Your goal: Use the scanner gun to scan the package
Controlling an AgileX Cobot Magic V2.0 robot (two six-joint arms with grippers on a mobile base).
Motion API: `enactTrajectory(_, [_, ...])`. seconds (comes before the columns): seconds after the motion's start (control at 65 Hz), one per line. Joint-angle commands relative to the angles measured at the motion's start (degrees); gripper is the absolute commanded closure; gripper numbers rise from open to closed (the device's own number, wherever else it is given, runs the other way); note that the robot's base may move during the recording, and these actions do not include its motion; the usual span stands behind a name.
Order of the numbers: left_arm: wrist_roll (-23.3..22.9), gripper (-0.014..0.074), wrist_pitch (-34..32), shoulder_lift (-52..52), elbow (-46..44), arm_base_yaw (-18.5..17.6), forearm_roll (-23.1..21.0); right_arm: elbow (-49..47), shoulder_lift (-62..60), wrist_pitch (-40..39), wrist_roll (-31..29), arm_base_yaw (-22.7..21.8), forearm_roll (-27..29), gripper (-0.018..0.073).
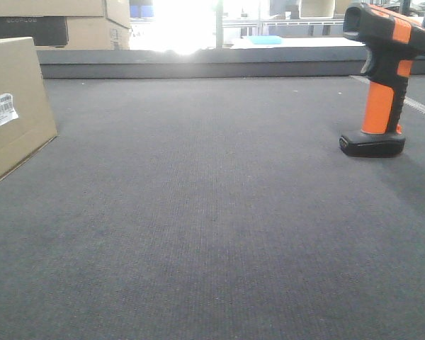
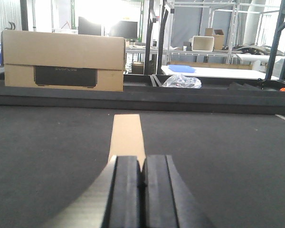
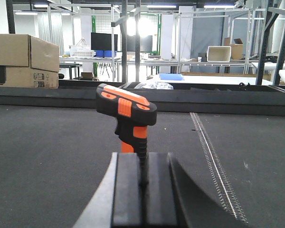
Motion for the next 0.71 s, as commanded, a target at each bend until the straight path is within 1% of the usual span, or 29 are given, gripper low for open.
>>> enactTrajectory(0.0, [0.13, 0.0707, -3.83, -0.71, 2.59, 0.07, 1.17, 0.2, -0.19, -1.61, -0.18, -0.37, 0.24, 0.0721])
enactTrajectory(0.092, [1.72, 0.0707, -7.7, -2.2, 7.7, 0.07, 0.78, 0.2, -0.19, -1.61, -0.18, -0.37, 0.24, 0.0721])
enactTrajectory(0.277, [1.72, 0.0707, -11.23, -2.2, 15.1, 0.07, 0.78, 0.2, -0.19, -1.71, -0.18, -0.37, 0.24, 0.0721])
enactTrajectory(0.4, [1.72, 0.0707, -18.18, -2.2, 19.91, 0.07, 0.4, 0.2, -0.19, -1.71, -0.18, -0.37, 0.24, 0.0721])
enactTrajectory(0.462, [1.72, 0.0707, -21.09, -2.2, 20.18, 0.07, 0.19, 0.2, -0.19, -1.71, -0.18, -0.37, 0.24, 0.0721])
enactTrajectory(0.523, [1.72, 0.0707, -18.41, -2.2, 20.18, 0.07, -0.35, 0.2, -0.19, -1.71, -0.18, -0.37, 0.24, 0.0721])
enactTrajectory(0.692, [1.72, 0.0707, -18.18, -2.2, 20.18, 0.07, -0.35, 0.2, -0.19, -1.71, -0.18, -0.37, 0.24, 0.0721])
